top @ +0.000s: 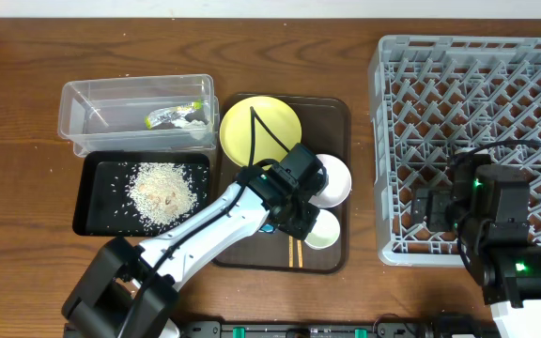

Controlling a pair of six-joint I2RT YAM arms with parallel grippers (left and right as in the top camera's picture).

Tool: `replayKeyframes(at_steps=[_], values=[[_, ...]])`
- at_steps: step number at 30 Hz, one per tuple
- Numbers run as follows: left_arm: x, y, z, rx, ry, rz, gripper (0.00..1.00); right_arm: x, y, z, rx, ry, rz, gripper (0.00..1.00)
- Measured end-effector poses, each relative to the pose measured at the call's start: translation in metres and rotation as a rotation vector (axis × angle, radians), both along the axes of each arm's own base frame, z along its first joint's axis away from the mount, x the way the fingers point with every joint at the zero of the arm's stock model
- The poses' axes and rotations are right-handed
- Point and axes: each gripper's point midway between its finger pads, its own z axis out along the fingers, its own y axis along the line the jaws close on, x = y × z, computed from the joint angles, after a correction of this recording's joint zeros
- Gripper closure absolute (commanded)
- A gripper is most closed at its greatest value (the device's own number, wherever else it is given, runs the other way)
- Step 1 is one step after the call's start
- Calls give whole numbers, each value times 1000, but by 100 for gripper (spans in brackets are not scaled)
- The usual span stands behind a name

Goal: Sort waste into correct bins and load items into the dishwasher rack
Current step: 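Grasp the cream cup with the left gripper and lift it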

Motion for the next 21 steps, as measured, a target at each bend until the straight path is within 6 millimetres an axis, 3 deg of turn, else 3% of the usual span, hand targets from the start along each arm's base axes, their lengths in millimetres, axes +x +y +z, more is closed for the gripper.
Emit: replayKeyframes(at_steps=[1, 5, 13, 16, 21], values=[[0, 0, 0, 0, 0, 3, 88, 0, 0, 0, 0, 0, 0, 1], [1, -1, 0, -4, -5, 3, 94, 0, 0, 0, 0, 0, 0, 1], [4, 7, 3, 1, 5, 27, 94, 0, 0, 0, 0, -2, 0, 1], [14, 12, 21, -48, -21, 74, 94, 6, 0, 6, 2, -34, 0, 1], [63, 25, 73, -247, -114, 267, 94, 27, 3, 28, 36, -158, -16, 1]])
